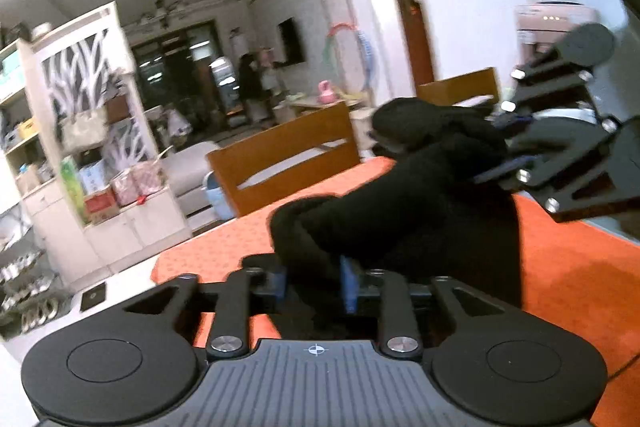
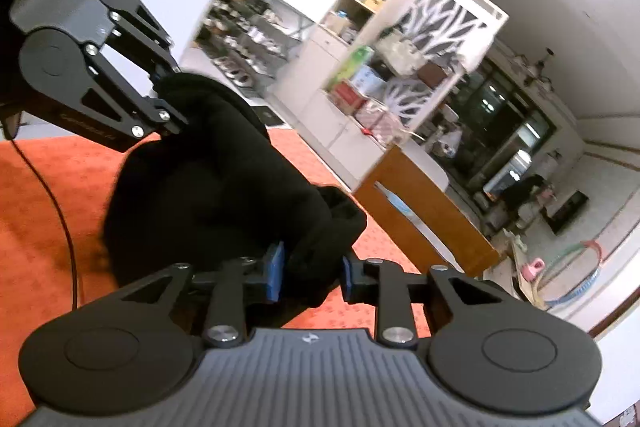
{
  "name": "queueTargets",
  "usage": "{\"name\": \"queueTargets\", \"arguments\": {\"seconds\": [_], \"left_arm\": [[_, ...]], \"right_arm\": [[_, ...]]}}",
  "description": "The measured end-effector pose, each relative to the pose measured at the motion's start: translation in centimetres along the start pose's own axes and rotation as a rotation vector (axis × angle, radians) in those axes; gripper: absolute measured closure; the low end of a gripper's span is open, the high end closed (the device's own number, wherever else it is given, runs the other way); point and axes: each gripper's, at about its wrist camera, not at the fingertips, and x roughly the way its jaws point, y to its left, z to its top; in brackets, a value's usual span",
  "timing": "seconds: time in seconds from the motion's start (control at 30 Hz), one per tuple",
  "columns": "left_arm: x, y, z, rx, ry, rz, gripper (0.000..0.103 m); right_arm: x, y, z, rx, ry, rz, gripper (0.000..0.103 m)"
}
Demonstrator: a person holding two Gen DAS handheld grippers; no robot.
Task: Fold clothes
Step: 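Lower the fold onto the garment and open both grippers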
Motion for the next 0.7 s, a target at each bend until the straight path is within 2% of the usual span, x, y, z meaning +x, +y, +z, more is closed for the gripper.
{"name": "queueTargets", "arguments": {"seconds": [0.03, 0.07, 0.13, 0.27, 0.43, 0.53, 0.63, 0.7], "left_arm": [[0.8, 0.5, 0.2, -0.013, 0.001, 0.015, 0.052], [1.1, 1.3, 0.4, -0.036, -0.008, 0.028, 0.048], [1.6, 2.5, 0.5, -0.082, -0.013, 0.048, 0.046], [2.6, 3.9, -0.9, -0.161, 0.053, 0.063, 0.046], [3.9, 3.5, -3.4, -0.229, 0.149, 0.027, 0.046], [4.9, 2.7, -4.3, -0.234, 0.171, -0.017, 0.047], [6.2, 1.5, -4.9, -0.194, 0.185, -0.058, 0.059], [7.4, 0.5, -5.2, -0.182, 0.209, -0.074, 0.063]], "right_arm": [[0.7, -0.5, -0.2, 0.016, 0.005, -0.001, 0.069], [1.4, -1.0, -0.3, 0.031, 0.009, -0.002, 0.068], [2.7, -2.0, -0.7, 0.063, 0.019, -0.004, 0.066], [5.3, -3.3, -2.0, 0.124, 0.044, 0.004, 0.065], [7.8, -3.1, -4.2, 0.212, 0.096, 0.069, 0.065], [9.4, -2.8, -4.9, 0.261, 0.098, 0.115, 0.065], [11.1, -2.3, -5.3, 0.317, 0.097, 0.167, 0.065], [12.9, -2.3, -5.8, 0.368, 0.111, 0.215, 0.065]]}}
